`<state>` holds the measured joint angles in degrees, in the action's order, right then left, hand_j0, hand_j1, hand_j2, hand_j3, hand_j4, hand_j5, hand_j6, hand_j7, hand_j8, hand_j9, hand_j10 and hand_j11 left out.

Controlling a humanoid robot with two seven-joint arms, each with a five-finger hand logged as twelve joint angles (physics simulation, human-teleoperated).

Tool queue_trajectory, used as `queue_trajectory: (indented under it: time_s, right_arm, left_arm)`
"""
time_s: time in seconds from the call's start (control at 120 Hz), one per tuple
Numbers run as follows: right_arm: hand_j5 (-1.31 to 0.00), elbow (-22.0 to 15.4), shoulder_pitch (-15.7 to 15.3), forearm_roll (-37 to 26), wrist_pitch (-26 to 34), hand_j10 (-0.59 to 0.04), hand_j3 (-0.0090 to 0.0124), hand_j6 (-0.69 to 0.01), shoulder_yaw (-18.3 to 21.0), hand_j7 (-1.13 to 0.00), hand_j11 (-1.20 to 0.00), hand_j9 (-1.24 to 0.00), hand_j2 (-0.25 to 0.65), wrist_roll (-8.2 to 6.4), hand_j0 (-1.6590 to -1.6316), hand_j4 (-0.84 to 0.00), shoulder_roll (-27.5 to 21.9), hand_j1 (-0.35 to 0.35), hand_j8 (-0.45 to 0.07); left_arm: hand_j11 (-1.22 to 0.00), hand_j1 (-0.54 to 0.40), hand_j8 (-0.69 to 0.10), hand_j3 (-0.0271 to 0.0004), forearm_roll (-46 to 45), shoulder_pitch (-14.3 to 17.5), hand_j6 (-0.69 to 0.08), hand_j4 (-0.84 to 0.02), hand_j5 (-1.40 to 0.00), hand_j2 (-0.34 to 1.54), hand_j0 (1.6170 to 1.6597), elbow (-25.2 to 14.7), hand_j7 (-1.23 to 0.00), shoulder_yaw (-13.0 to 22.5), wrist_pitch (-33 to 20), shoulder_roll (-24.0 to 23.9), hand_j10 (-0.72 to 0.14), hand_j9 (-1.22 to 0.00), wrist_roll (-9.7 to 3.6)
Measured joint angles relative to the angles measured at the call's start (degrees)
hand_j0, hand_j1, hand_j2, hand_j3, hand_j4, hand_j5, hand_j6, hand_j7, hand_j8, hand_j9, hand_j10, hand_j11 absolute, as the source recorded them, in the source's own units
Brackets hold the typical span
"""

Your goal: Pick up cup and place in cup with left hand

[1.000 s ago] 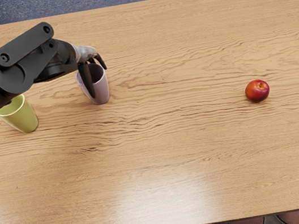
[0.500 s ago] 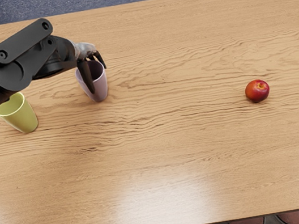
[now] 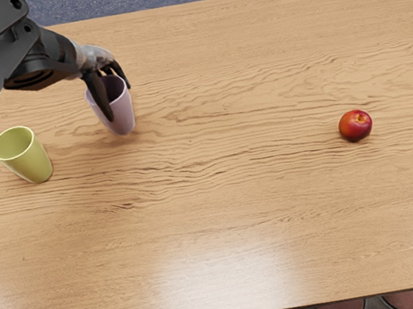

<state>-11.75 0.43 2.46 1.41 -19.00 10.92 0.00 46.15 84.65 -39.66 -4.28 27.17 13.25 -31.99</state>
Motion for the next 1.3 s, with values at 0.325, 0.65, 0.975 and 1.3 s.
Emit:
queue_trajectory:
  time_s: [0.325,0.65,0.975,1.3]
  right_arm:
    - [-0.04,-0.09,0.07,0.0,0.0,-0.031,0.0,-0.031,-0.03,-0.04,-0.04,-0.04,-0.006,-0.02,-1.6581,-0.031,0.0,-0.312,-0.031]
    - [-0.04,-0.1,0.43,0.0,0.05,-0.031,0.0,-0.031,0.01,-0.04,-0.04,-0.04,-0.006,-0.02,-1.6581,-0.031,0.0,-0.312,-0.031]
    - [-0.04,-0.11,0.45,0.0,0.06,-0.031,0.0,-0.031,-0.04,-0.04,-0.04,-0.04,-0.006,-0.02,-1.6581,-0.031,0.0,-0.312,-0.031]
    - [-0.04,-0.12,0.58,0.0,0.06,-0.031,0.0,-0.031,-0.04,-0.04,-0.04,-0.04,-0.006,-0.02,-1.6581,-0.031,0.0,-0.312,-0.031]
  left_arm:
    - [-0.67,-0.088,-0.22,0.0,-4.86,2.92,-0.251,-0.456,-0.69,0.06,1.654,-1.77,-0.68,0.02,4.94,7.5,-0.371,-0.68,-2.7]
    - [-0.7,-0.071,-0.238,0.0,-7.8,4.98,-0.251,-0.473,-0.72,0.04,1.6532,-6.28,-0.7,0.17,7.34,13.94,-0.388,-0.7,-3.0]
    - [-0.72,-0.047,-0.231,0.0001,-9.57,7.61,-0.243,-0.468,-0.76,0.02,1.6524,-7.89,-0.73,0.19,7.97,20.28,-0.388,-0.73,-3.03]
    - [-0.75,-0.066,-0.234,0.0,-11.01,7.98,-0.251,-0.471,-0.78,0.03,1.652,-10.44,-0.75,0.19,8.0,25.72,-0.386,-0.75,-3.03]
